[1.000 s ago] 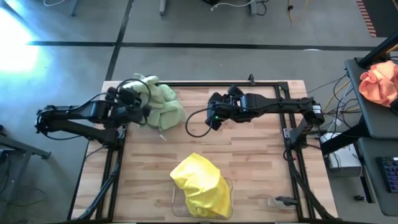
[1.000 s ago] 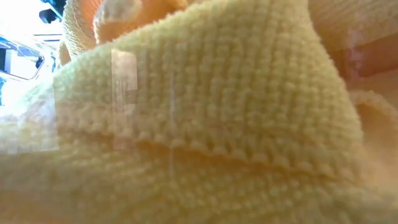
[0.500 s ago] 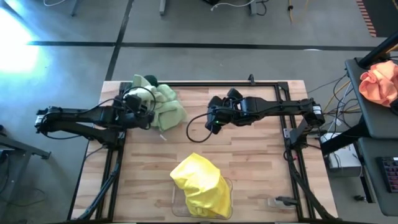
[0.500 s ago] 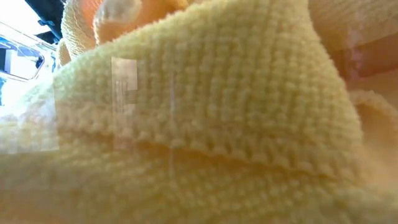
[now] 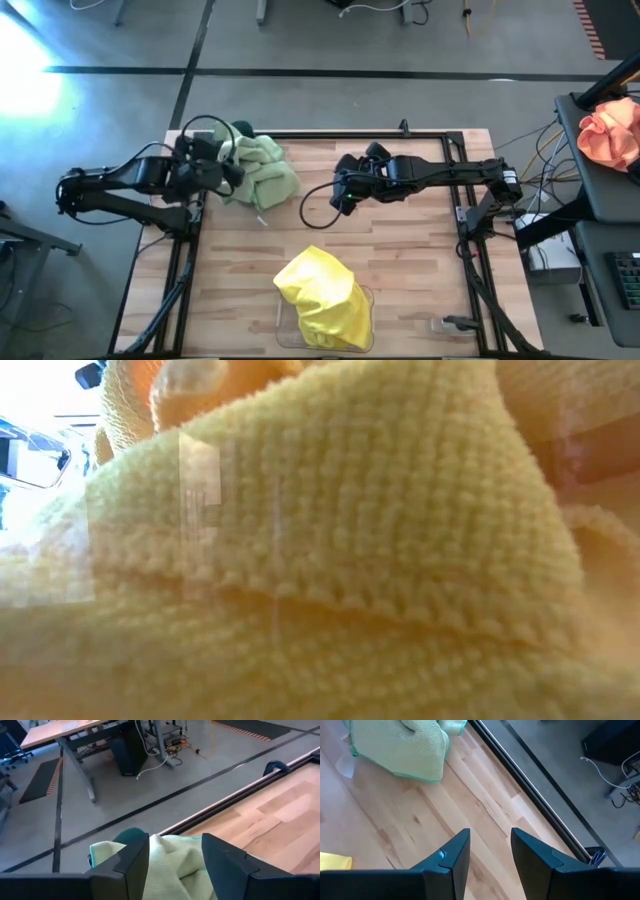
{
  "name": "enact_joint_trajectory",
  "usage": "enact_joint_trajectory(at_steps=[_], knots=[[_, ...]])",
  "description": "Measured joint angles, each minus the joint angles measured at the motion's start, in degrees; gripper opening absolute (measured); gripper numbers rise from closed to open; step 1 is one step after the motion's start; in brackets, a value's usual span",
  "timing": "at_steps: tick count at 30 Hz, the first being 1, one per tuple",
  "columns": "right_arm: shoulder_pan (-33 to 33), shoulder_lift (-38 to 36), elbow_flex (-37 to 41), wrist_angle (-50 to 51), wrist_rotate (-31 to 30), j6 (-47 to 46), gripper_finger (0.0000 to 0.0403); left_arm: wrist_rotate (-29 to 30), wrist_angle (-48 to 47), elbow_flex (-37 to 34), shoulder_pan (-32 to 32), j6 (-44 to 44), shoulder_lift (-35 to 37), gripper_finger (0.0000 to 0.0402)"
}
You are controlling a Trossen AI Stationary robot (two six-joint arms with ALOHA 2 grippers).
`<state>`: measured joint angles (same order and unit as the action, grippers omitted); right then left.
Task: Sort microfiber towel by color & place in baskets
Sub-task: Return to Home Position
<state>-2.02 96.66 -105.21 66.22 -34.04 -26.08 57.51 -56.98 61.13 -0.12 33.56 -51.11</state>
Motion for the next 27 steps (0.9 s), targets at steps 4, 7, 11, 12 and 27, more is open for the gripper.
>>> enact_joint_trajectory(at_steps=[4,7,11,12,27], knots=[[0.0,0.0,0.0,1.4,0.0,-0.4,0.0137,-0.1,-1.5,0.8,0.0,-0.1,0.1,0.0169],[-0.1,0.0,0.0,1.6,0.0,-0.5,0.0137,-5.6,-1.6,0.7,0.0,1.6,0.1,0.017],[-0.5,0.0,0.0,1.6,0.1,-0.5,0.0137,-20.2,-1.5,0.3,-0.3,5.3,-1.0,0.017],[-0.7,0.0,0.0,1.6,0.4,-0.5,0.0137,-23.3,-1.5,0.2,-0.6,6.4,-1.6,0.017],[-5.1,-0.1,0.0,1.0,3.8,3.2,0.0137,-19.9,12.4,7.6,-14.7,-7.6,-13.4,0.017]])
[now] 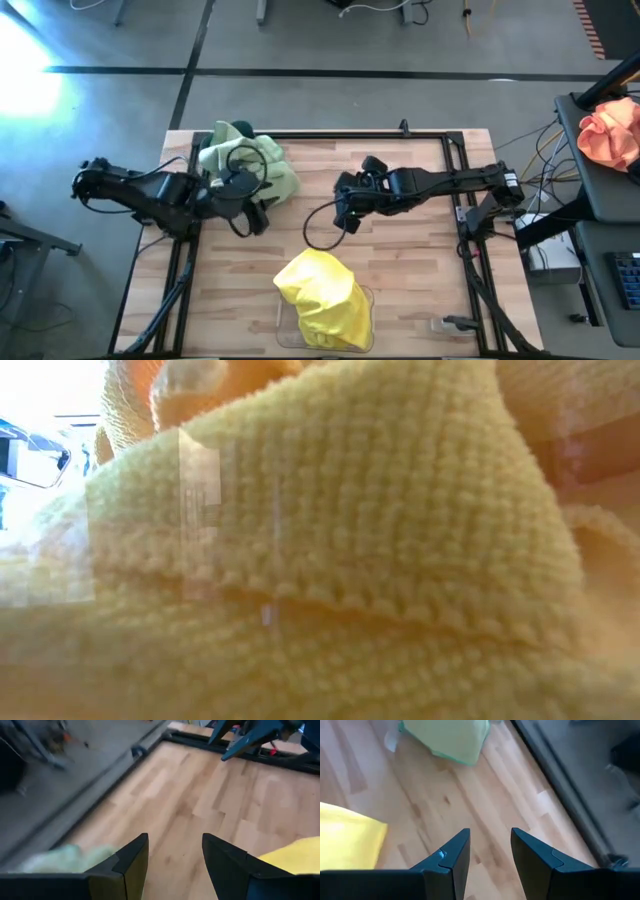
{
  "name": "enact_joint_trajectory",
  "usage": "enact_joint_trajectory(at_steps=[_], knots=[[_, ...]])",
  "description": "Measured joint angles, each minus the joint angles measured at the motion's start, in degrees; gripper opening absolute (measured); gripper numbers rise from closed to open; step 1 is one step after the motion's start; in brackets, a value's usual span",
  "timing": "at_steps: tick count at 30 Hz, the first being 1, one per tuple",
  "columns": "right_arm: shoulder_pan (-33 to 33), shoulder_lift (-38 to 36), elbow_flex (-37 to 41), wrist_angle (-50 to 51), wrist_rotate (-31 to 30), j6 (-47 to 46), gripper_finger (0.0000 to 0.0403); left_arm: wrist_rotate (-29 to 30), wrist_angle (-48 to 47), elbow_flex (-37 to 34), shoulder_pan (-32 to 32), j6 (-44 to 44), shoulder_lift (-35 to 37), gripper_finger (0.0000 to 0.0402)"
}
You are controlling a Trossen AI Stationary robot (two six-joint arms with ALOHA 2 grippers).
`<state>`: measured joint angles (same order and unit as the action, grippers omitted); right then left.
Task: Sort microfiber towel by color & place in baskets
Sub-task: Return to Home Position
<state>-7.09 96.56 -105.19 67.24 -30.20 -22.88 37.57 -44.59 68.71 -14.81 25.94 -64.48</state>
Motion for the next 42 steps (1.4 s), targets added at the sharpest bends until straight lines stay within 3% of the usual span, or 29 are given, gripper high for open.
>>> enact_joint_trajectory(at_steps=[4,9,13,22,30,37,42], knots=[[-2.4,-0.6,0.0,-0.1,-5.6,3.7,0.0137,3.0,-3.7,5.8,-3.5,-4.4,-0.7,0.017],[-5.2,-1.0,0.0,-0.1,-8.4,6.2,0.0137,3.8,-7.1,11.1,-8.5,-5.5,-0.1,0.017],[-6.9,-1.5,0.0,0.0,-8.9,6.4,0.0137,10.0,-9.5,12.7,-14.4,-5.3,1.1,0.017],[-7.9,-6.0,3.6,-1.4,-9.0,5.9,0.0137,24.7,-22.6,10.6,-29.4,9.3,5.3,0.017],[-8.2,-17.5,19.0,-19.4,-8.7,6.3,0.0137,26.5,-22.5,5.1,-36.8,12.9,8.3,0.017],[-10.0,-29.4,37.8,-42.9,-3.9,7.0,0.0137,26.5,-22.0,-1.0,-38.4,18.6,10.1,0.0169],[-10.6,-35.8,47.3,-51.0,-3.7,6.8,0.0137,28.1,-21.9,-5.2,-38.4,23.4,11.9,0.0163]])
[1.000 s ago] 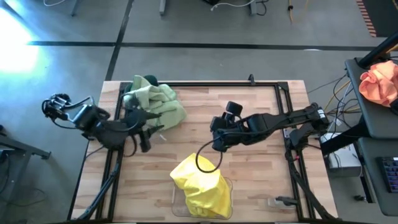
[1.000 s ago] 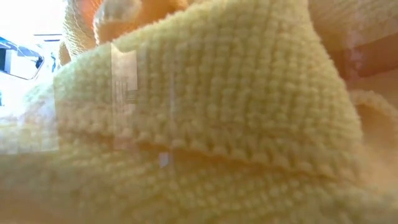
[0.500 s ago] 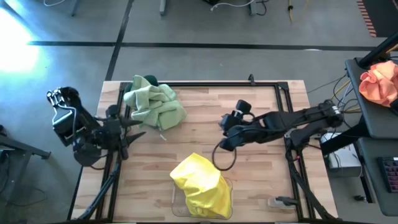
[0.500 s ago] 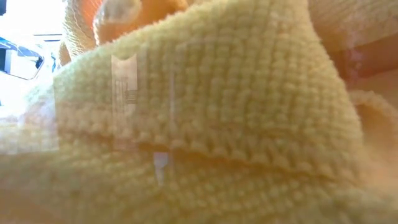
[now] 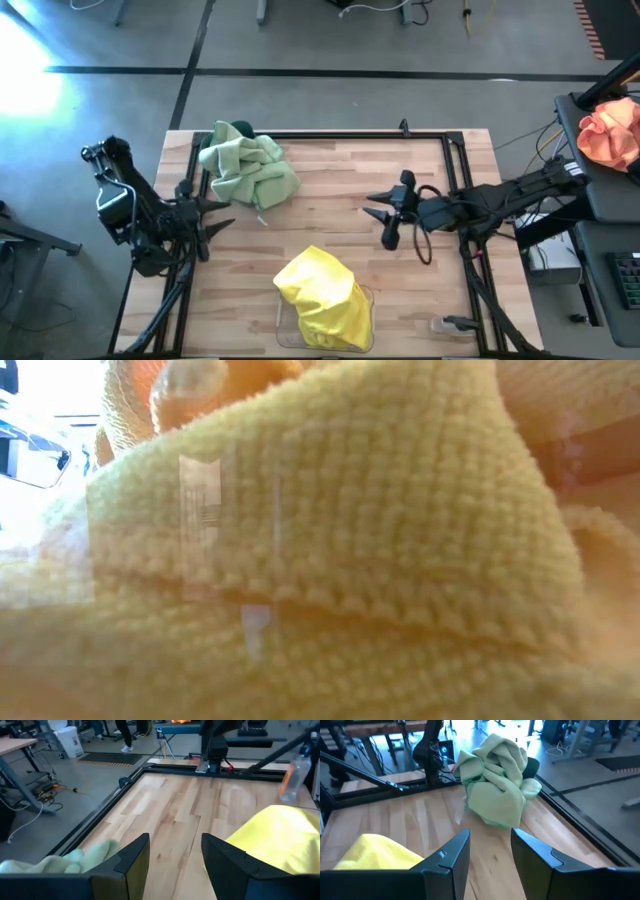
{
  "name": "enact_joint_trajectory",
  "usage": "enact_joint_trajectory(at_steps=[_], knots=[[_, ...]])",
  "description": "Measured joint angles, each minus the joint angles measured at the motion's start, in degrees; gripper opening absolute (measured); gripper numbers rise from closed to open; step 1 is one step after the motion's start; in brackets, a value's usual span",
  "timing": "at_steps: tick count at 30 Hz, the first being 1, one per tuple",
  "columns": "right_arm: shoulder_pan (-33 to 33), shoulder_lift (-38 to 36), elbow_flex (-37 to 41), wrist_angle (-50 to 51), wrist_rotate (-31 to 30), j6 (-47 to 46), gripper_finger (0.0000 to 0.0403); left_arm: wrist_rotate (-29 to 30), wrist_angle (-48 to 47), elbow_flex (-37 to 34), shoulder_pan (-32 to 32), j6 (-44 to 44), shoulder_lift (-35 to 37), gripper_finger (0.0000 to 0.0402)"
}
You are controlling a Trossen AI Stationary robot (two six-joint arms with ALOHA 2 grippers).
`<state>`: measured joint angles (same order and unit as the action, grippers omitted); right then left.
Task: Sort microfiber towel by color & place in baskets
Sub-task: Return to Home Position
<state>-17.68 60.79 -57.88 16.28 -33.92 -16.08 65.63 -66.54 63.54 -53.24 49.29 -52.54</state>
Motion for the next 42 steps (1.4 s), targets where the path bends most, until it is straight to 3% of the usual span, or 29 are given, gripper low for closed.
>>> enact_joint_trajectory(at_steps=[5,19,35,42], knots=[[-0.1,-5.4,7.6,-4.9,2.9,-1.7,0.0137,1.3,0.1,-2.9,0.0,3.4,1.4,0.0159],[-0.1,-13.1,24.3,-17.8,2.8,-3.6,0.0137,1.3,-0.5,-3.4,-0.1,3.8,2.5,0.0157],[-0.1,-19.1,44.5,-51.8,2.5,-2.4,0.0137,1.3,-0.4,-3.4,-0.1,4.0,3.4,0.0157],[-0.1,-21.3,49.8,-59.3,2.5,-2.0,0.0137,1.3,-0.3,-3.4,0.0,4.4,3.9,0.0157]])
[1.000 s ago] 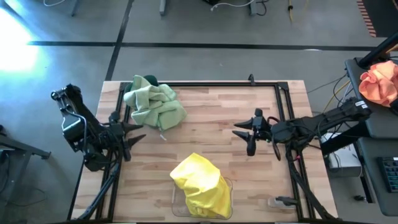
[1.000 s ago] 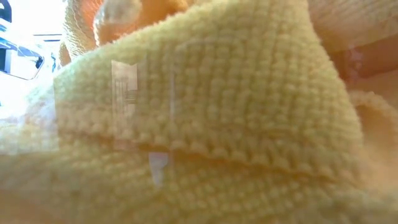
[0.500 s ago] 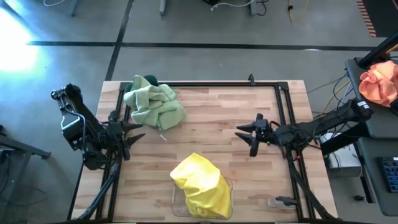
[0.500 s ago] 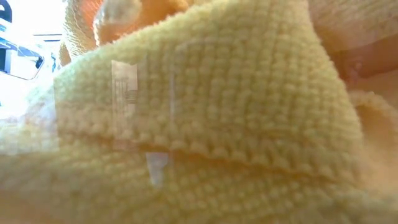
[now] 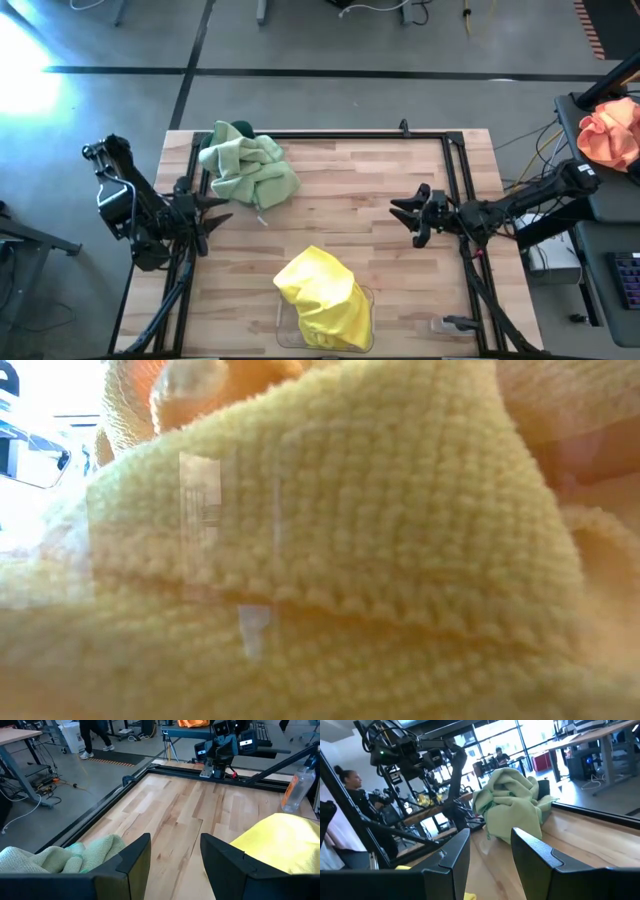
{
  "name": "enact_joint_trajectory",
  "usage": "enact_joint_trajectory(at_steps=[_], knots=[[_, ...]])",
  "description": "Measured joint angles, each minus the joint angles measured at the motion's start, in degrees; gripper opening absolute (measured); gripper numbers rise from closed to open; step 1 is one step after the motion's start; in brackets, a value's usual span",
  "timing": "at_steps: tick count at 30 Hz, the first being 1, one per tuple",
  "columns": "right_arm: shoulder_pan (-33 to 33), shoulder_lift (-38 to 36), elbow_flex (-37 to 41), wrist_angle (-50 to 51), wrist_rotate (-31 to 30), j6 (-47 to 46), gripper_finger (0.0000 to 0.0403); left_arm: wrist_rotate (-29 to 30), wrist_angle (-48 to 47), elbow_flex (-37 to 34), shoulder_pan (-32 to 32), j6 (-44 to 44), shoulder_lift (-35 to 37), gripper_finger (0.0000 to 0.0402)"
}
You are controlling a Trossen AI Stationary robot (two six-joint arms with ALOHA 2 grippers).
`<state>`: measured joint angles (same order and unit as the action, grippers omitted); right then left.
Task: Sort microfiber towel by color & place in baskets
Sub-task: Return to Home Position
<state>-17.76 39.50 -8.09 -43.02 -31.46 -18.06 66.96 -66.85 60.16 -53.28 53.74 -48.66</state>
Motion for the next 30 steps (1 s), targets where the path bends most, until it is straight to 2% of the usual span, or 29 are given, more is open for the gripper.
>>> enact_joint_trajectory(at_steps=[10,17,30], knots=[[0.0,-0.5,4.1,-4.8,0.0,0.7,0.0137,0.0,0.4,0.1,0.0,0.6,0.5,0.0157],[0.0,-0.5,7.3,-13.5,-0.4,2.4,0.0137,-0.2,0.4,0.9,0.0,0.8,0.4,0.0157],[0.0,-0.5,7.4,-13.4,-0.4,7.8,0.0137,-0.2,0.4,1.9,0.0,0.6,0.4,0.0157]])
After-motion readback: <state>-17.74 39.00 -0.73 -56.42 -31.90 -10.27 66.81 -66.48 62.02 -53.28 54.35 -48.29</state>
